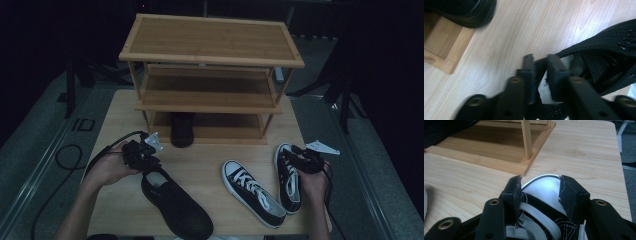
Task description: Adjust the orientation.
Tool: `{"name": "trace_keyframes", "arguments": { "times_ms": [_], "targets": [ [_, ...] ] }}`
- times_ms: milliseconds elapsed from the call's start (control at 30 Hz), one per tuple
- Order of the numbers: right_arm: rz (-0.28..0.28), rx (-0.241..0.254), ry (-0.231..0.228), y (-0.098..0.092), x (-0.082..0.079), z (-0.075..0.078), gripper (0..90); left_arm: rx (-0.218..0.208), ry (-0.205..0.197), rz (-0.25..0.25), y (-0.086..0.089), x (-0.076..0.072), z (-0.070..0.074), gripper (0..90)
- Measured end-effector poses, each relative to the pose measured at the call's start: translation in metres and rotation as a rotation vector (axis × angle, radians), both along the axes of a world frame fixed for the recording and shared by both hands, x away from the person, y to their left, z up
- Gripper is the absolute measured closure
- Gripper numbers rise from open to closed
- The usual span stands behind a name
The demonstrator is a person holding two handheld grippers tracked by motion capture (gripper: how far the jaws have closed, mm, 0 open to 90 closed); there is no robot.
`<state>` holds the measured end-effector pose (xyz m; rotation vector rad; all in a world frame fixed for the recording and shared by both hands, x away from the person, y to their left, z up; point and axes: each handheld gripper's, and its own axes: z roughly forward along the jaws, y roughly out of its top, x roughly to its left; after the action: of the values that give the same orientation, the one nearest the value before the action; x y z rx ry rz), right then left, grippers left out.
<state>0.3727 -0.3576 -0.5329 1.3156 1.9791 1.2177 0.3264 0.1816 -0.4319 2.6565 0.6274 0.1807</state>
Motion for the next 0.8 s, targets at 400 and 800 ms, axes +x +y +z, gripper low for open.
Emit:
{"name": "trace_keyframes", "arguments": {
  "times_ms": [400, 800],
  "targets": [
    [0.000, 0.001, 0.000, 0.000, 0.000, 0.000, 52.6, 0.004, -0.019, 0.076, 0.008, 0.006, 0.000, 87.4],
    [-0.002, 0.000, -0.001, 0.000, 0.000, 0.000, 52.6, -0.050, -0.052, 0.343, 0.054, 0.021, -0.004, 87.3]
  ]
}}
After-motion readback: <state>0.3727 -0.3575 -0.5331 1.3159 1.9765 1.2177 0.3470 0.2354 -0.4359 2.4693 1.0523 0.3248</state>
